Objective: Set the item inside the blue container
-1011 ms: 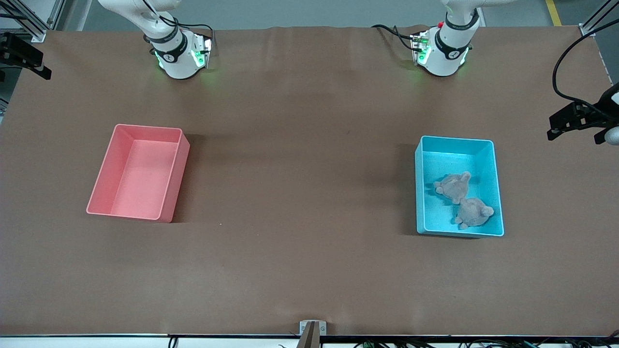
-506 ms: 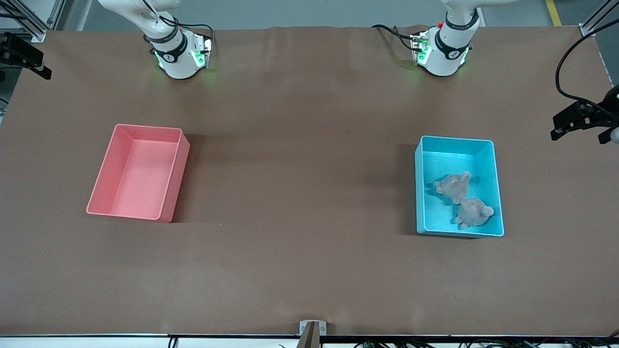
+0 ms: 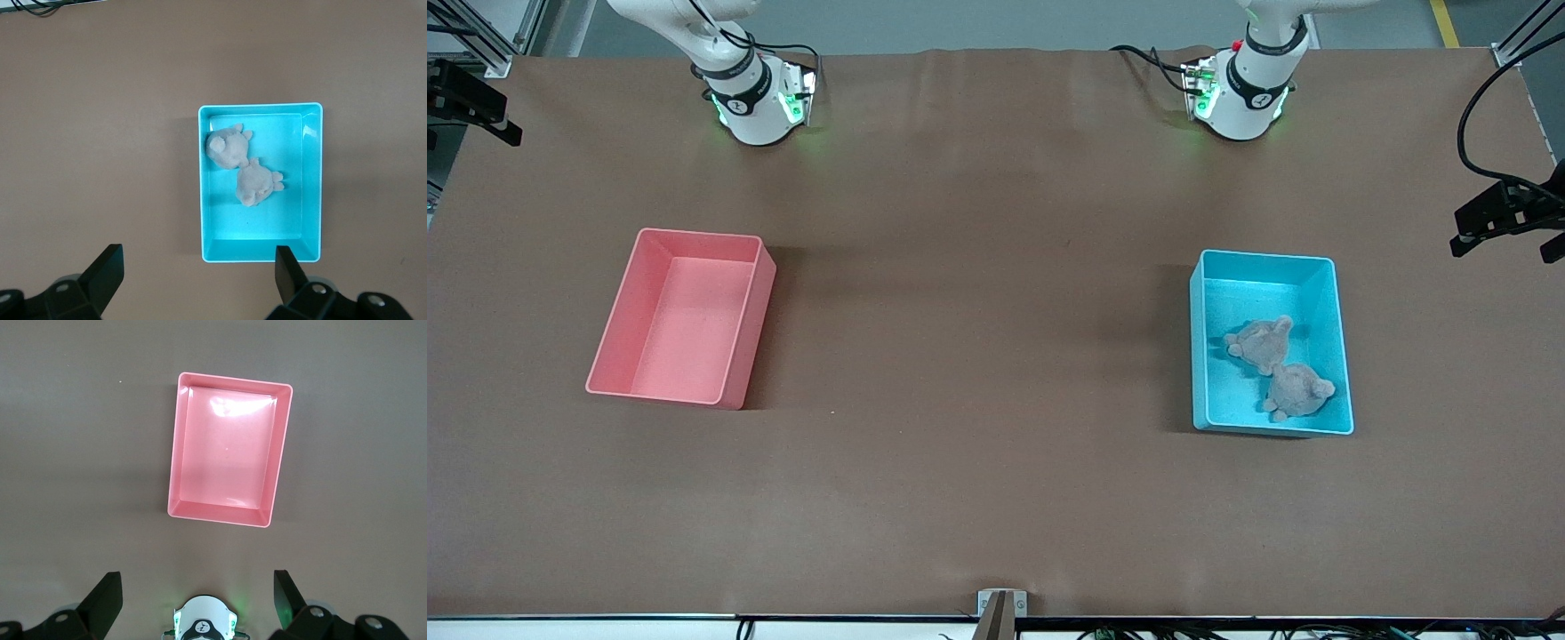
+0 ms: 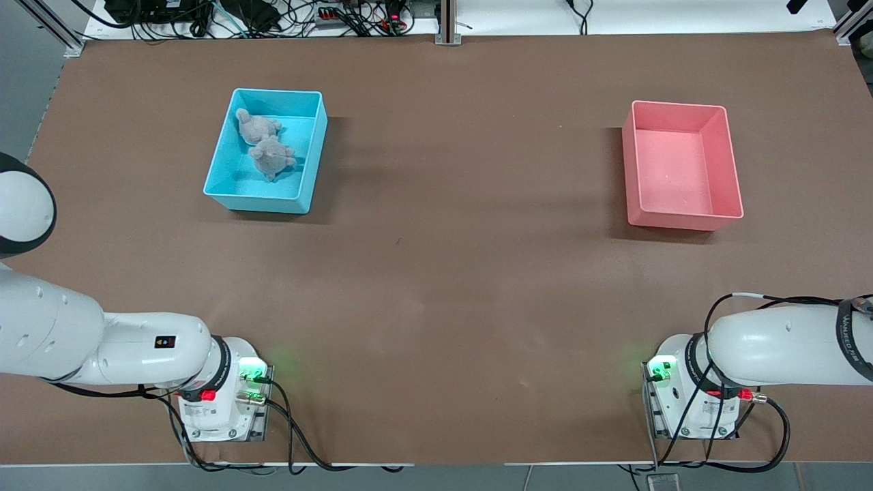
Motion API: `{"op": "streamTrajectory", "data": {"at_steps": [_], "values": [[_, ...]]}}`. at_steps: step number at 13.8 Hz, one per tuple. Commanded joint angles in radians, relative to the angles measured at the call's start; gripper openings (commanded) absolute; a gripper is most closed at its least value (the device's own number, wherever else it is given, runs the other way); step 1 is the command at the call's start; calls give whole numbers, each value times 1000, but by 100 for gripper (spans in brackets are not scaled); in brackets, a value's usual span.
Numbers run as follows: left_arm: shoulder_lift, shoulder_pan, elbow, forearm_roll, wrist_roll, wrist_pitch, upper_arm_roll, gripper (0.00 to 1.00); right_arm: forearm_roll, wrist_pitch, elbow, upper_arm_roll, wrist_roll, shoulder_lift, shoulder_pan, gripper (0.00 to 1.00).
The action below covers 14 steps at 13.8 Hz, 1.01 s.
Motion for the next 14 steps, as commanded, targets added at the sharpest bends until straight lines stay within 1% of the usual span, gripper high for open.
{"op": "streamTrajectory", "data": {"at_steps": [1,4,6,14], "values": [[-9,-8,6,-18,7,-2,11,100,-6,-2,-21,3,-11,-22,0,100],[-7,-8,7,-22,-25,-2,11,100,-5,-6,-23,3,-8,-21,-2,100],[-7,-9,10,-66,-167,-1,8,100,-5,-6,-23,3,-8,-21,-2,100],[-3,-8,10,-65,-182,1,11,100,-5,-6,-23,3,-9,-21,-2,100]]}}
